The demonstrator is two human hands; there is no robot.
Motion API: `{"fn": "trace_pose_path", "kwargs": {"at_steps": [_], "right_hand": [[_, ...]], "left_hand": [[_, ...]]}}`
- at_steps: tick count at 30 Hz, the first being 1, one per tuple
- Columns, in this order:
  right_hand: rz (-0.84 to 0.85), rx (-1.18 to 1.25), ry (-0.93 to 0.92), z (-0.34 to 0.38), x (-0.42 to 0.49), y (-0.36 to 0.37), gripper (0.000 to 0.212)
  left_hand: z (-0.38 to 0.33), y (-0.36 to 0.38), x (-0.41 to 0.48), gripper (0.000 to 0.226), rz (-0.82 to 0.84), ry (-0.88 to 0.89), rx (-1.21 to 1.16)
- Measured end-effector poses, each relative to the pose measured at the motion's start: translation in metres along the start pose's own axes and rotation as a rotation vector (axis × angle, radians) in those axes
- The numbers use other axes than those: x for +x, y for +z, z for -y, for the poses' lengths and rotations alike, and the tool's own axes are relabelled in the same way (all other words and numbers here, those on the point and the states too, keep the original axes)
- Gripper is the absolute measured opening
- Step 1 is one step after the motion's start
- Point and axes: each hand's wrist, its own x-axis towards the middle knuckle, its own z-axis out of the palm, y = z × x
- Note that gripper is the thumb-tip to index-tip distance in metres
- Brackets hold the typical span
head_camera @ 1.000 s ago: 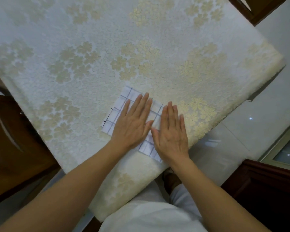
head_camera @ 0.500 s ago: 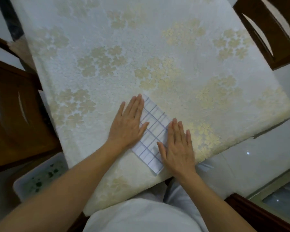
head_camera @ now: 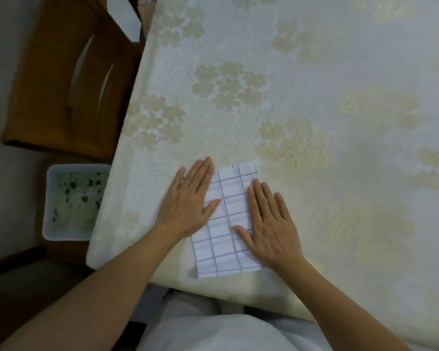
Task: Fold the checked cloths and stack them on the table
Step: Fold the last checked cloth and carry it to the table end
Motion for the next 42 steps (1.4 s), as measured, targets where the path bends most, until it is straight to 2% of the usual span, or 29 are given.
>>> {"fn": "trace_pose_path", "kwargs": {"at_steps": [5,12,16,22,26,30,37,42], "right_hand": [[0.063,0.004,-0.14,-0.038,-0.004,-0.017,0.081],[-0.044,0.007,-0.34,-0.038,0.092,-0.06,0.051],[0.059,-0.085,-0.392,-0.024,0.127,-0.072,0.042],[0.178,-0.173,-0.406,-0.013,0.141,-0.079,0.046],[0.284,-0.105,-0.375,-0.013,0.144,-0.078,0.04],[0.312,0.009,-0.391,-0.014,0.143,-0.078,0.032],[0.156,0.137,-0.376,-0.023,0.156,-0.09,0.017],[0.141,0.111,-0.34,-0.026,0.177,-0.11,0.017]], "left_hand": [[0.0,-0.013,-0.002,0.071,-0.03,-0.053,-0.079],[-0.012,-0.025,0.001,0.05,-0.203,-0.131,-0.102],[-0.016,-0.031,0.011,0.042,-0.202,-0.162,-0.116],[-0.015,-0.033,0.022,0.027,-0.208,-0.135,-0.133],[-0.013,-0.036,0.027,0.022,-0.203,-0.116,-0.137],[-0.009,-0.041,0.03,0.024,-0.152,-0.076,-0.195],[0.009,-0.067,0.062,0.034,0.037,-0.053,-0.316],[0.02,-0.089,0.089,0.016,0.145,-0.112,-0.4]]}}
